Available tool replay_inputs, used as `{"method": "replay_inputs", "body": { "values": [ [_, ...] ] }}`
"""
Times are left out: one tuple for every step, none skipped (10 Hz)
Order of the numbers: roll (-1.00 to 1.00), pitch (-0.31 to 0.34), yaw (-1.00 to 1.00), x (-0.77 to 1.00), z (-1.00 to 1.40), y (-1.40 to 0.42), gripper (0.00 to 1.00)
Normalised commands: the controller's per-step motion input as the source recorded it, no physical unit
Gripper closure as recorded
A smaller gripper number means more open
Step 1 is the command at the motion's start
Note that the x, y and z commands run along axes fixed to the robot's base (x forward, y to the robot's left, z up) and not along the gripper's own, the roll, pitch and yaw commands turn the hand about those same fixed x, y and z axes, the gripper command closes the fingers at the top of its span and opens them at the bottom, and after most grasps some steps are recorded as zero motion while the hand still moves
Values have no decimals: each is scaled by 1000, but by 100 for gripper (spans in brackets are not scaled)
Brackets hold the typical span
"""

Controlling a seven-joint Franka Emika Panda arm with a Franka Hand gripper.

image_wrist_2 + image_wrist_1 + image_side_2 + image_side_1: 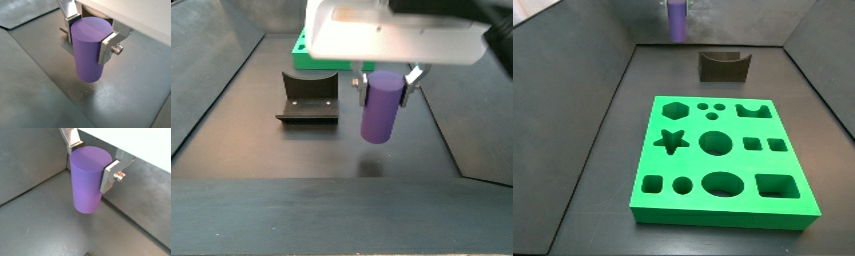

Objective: Pick up the round object. Move up. Move to above the board. Insert the round object.
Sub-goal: Move to above the board.

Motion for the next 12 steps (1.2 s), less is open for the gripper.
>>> {"method": "replay_inputs", "body": {
  "values": [
    [230,-131,-218,-335,1000,411,100],
    [159,-94,-161,-309,1000,338,100],
    [139,-63,-129,-288,1000,316,100],
    [95,6,-84,-252,1000,282,100],
    [66,39,-65,-226,1000,255,100],
    [34,47,-49,-186,977,195,100],
    [25,49,-44,-147,857,154,100],
    [4,58,-39,-79,620,90,100],
    [-17,70,-38,-29,384,59,100],
    [-28,78,-38,-15,207,47,100],
    [-285,582,-19,109,183,-1000,100],
    [-263,550,-4,112,182,-1000,100]
  ]
}}
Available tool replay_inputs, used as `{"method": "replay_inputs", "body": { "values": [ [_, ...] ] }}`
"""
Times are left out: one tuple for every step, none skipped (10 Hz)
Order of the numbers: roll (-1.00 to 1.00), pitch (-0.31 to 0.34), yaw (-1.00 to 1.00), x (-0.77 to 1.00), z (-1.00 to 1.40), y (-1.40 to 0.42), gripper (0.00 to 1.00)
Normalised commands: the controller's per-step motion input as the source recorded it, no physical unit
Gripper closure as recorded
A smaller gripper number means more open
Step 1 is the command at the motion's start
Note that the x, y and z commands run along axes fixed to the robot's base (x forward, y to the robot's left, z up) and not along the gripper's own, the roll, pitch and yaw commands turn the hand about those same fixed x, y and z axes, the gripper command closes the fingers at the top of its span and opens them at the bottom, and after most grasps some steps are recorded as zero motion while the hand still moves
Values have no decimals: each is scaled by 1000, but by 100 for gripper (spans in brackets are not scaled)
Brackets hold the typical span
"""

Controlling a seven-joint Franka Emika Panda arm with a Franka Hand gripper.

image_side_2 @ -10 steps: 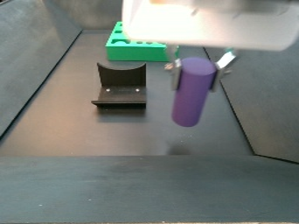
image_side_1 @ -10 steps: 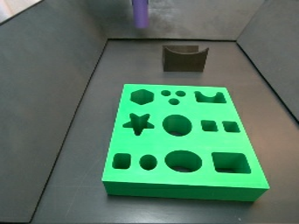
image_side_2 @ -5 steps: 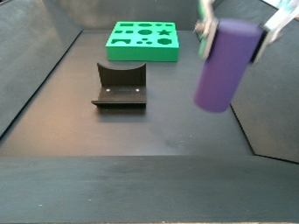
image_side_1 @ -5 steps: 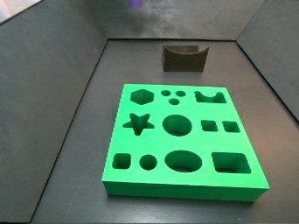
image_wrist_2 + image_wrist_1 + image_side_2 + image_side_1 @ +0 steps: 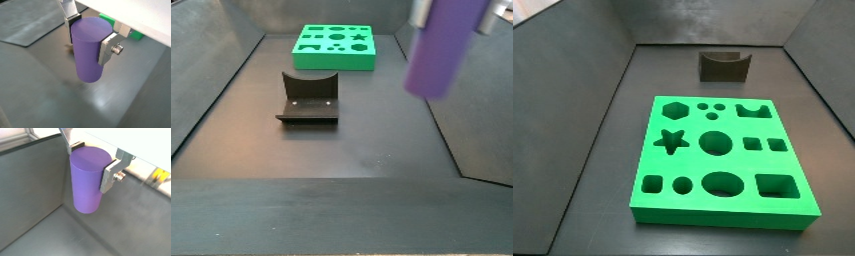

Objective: Pick up the round object. Move up. Move to above the board. Insert the round object.
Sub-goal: Move to above the board.

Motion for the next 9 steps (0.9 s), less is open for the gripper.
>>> {"method": "replay_inputs", "body": {
  "values": [
    [-160,388,27,112,190,-1000,100],
    [-132,291,24,113,187,-1000,100],
    [-82,142,22,113,187,-1000,100],
    [-57,79,18,111,193,-1000,100],
    [-30,44,17,109,195,-1000,100],
    [-18,21,10,111,194,-1000,100],
    [-17,17,10,110,197,-1000,100],
    [-15,19,11,109,201,-1000,100],
    [-11,27,9,111,204,-1000,100]
  ]
}}
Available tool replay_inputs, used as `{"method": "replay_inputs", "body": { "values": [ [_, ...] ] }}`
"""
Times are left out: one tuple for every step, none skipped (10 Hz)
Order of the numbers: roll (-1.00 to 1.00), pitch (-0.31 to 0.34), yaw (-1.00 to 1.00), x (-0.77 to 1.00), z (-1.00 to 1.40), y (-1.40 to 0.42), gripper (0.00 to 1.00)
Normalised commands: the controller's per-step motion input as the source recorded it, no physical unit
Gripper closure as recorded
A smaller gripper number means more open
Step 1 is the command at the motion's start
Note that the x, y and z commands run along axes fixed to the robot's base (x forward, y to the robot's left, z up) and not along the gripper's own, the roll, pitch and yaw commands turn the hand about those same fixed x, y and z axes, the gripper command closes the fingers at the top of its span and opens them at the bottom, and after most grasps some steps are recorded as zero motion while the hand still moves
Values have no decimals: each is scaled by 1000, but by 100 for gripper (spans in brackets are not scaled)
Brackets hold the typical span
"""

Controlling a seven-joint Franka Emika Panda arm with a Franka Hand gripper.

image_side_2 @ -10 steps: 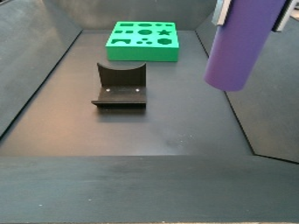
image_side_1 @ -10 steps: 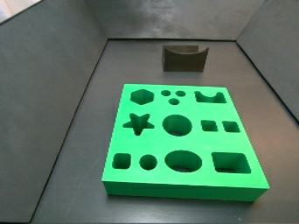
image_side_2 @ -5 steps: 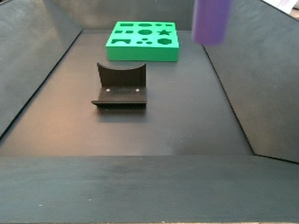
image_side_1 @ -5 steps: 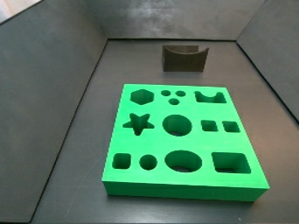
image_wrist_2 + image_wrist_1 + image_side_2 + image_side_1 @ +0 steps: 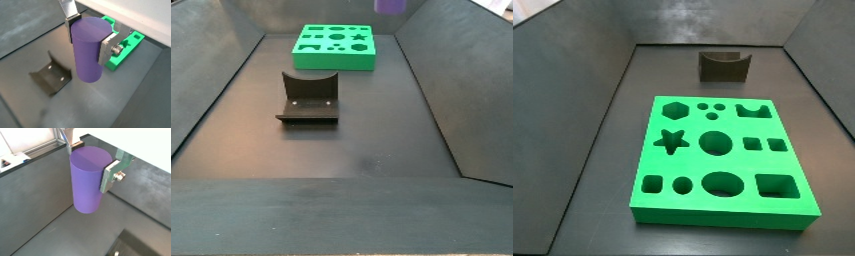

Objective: Pick up the round object. Move up. Move to above the board. Insert the round object.
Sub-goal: Move to above the board.

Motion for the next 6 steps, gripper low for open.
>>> {"method": "replay_inputs", "body": {
  "values": [
    [-14,36,8,112,208,-1000,100],
    [-8,39,8,113,211,-1000,100],
    [-4,40,5,114,216,-1000,100],
    [1,42,7,116,217,-1000,100],
    [-17,61,5,123,222,-1000,100],
    [6,78,3,136,225,-1000,100]
  ]
}}
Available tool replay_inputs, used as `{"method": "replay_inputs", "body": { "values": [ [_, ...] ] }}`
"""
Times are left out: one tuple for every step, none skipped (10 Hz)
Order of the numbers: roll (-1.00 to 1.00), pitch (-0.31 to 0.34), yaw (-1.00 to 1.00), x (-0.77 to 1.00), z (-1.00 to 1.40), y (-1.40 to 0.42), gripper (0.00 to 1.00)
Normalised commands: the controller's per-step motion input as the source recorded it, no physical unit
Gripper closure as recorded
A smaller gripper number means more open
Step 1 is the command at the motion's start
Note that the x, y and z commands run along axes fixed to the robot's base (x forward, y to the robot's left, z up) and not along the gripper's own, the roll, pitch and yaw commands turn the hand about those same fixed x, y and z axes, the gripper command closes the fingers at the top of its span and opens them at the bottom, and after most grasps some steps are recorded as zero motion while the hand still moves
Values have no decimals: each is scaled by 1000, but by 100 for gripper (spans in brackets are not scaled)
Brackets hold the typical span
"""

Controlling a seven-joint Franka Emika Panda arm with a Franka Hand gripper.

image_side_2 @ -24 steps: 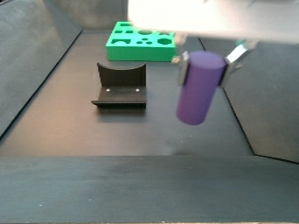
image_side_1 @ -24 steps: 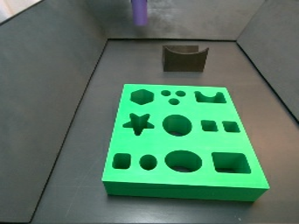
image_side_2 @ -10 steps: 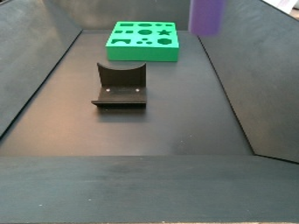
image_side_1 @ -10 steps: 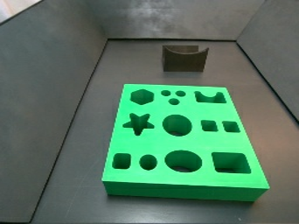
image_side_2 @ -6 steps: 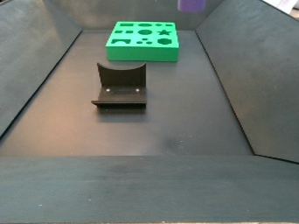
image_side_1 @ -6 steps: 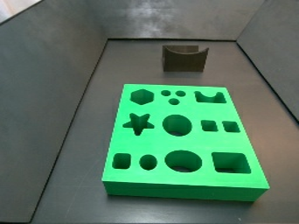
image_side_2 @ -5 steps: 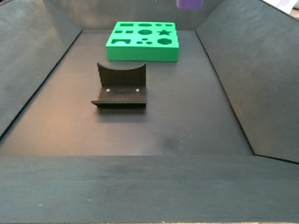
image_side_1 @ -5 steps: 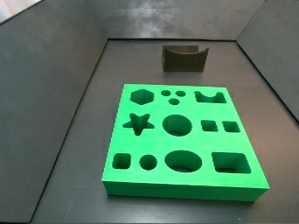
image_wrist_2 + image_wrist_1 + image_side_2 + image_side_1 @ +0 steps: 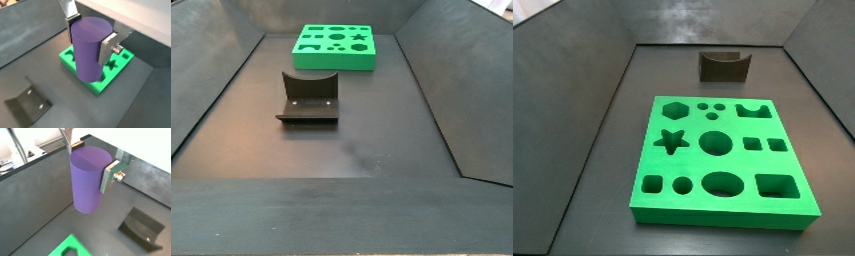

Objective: Pick up the round object. Move up. Move to above the board. Insert the round object.
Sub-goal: Move to above the board, then insert the round object.

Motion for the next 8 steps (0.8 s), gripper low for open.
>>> {"method": "replay_inputs", "body": {
  "values": [
    [8,97,10,148,224,-1000,100],
    [-1,110,9,164,227,-1000,100],
    [0,124,8,195,231,-1000,100],
    [15,130,12,192,214,-896,100],
    [34,131,9,163,145,-586,100],
    [46,119,7,132,69,-280,100],
    [0,-1,0,0,-23,0,100],
    [0,-19,0,0,-106,0,100]
  ]
}}
